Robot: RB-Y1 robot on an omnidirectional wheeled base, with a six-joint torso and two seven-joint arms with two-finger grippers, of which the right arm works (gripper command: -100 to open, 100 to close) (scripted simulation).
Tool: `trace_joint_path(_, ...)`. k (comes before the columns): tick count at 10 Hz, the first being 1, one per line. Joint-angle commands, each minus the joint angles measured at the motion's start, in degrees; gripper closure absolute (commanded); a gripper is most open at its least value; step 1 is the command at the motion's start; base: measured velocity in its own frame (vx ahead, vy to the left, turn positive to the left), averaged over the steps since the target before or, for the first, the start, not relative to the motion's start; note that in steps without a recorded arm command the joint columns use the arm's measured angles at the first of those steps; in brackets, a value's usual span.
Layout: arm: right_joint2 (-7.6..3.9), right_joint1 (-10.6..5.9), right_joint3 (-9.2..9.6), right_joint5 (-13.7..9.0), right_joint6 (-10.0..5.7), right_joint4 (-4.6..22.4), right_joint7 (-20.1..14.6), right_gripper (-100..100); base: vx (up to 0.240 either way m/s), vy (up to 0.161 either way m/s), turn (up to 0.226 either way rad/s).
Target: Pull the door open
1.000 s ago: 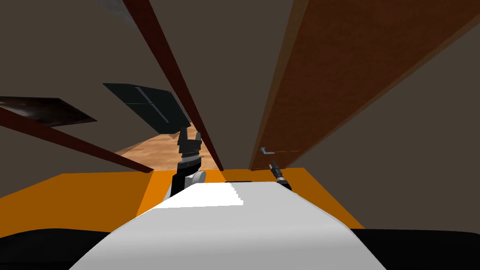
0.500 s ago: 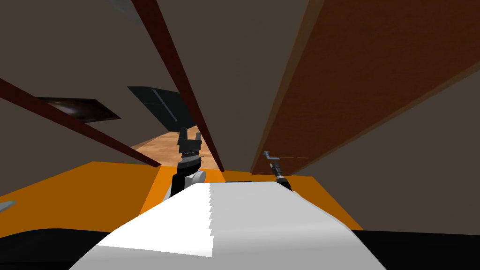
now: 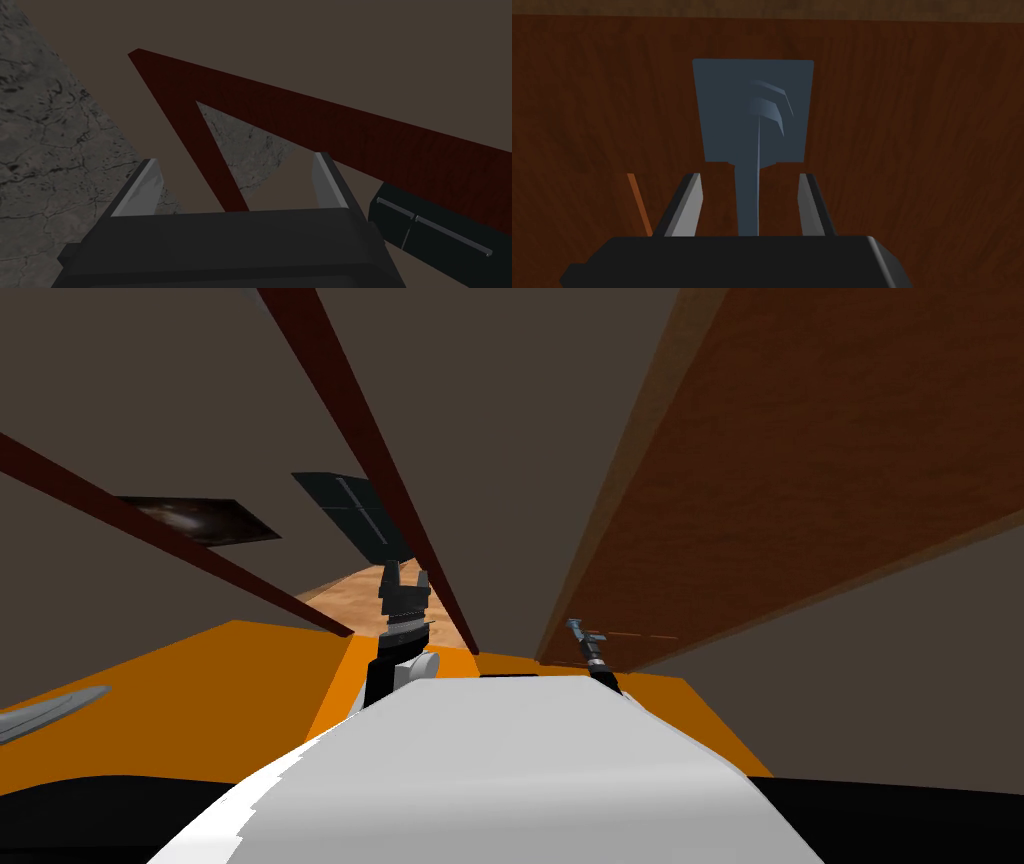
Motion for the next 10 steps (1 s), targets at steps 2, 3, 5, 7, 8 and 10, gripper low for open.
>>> trace_joint_path(2,0.0,0.07,0.02,0.0,-0.02,0.0,0.0,100,-0.02,0.01,-0.006)
trace_joint_path(3,0.0,0.07,0.02,0.0,-0.02,0.0,0.0,100,-0.01,0.002,-0.001)
trace_joint_path(5,0.0,0.07,0.02,0.0,-0.02,0.0,0.0,100,0.0,0.0,0.0)
trace_joint_path(7,-1.13,1.47,1.2,0.1,-2.06,0.3,-1.1,100,-0.154,-0.05,0.174)
trace_joint_path(8,-1.63,2.09,1.76,0.1,-3.07,0.4,-1.6,100,-0.234,-0.095,0.195)
trace_joint_path(10,-2.72,3.43,2.97,0.2,-5.26,0.7,-2.7,100,-0.188,-0.075,0.154)
